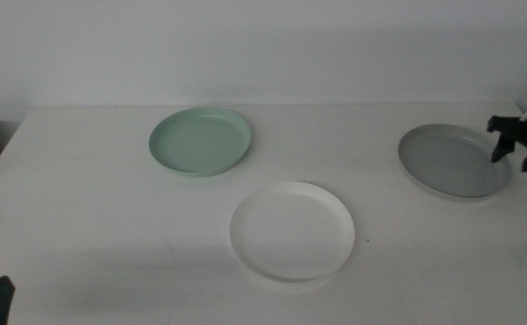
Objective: Stack the three bowls on top of each other.
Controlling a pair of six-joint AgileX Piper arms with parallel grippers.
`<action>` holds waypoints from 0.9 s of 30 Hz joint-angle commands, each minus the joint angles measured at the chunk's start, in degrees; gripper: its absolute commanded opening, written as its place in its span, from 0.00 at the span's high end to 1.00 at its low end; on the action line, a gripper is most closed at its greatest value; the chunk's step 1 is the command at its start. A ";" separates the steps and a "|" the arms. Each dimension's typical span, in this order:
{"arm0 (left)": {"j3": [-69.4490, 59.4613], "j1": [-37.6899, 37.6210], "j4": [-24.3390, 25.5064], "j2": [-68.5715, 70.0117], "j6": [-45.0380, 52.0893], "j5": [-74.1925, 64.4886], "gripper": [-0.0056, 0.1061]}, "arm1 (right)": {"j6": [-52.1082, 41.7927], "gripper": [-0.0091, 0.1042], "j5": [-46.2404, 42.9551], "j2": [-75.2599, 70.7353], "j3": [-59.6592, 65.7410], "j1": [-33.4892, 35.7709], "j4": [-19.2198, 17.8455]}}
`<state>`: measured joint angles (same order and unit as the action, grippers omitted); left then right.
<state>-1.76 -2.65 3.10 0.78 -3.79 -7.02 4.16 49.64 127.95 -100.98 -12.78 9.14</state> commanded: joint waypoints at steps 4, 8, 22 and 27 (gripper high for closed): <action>0.26 -0.24 -0.20 0.75 -0.41 4.63 0.26 | -3.36 0.78 -2.97 -2.04 -1.96 -0.10 2.52; 0.26 -0.24 -0.20 0.75 -0.41 4.63 0.26 | -4.16 0.93 -3.03 -3.07 -1.96 -0.10 3.38; 0.26 -0.24 -0.20 0.75 -0.41 4.63 0.26 | -9.45 0.93 -10.05 -28.26 20.30 13.74 14.34; 0.26 -0.24 -0.20 0.75 -0.41 4.63 0.26 | -8.76 0.93 -6.53 -29.27 22.99 22.33 14.29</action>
<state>-1.76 -2.65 3.10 0.78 -3.79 -7.02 -4.42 43.84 101.83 -77.45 7.74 22.69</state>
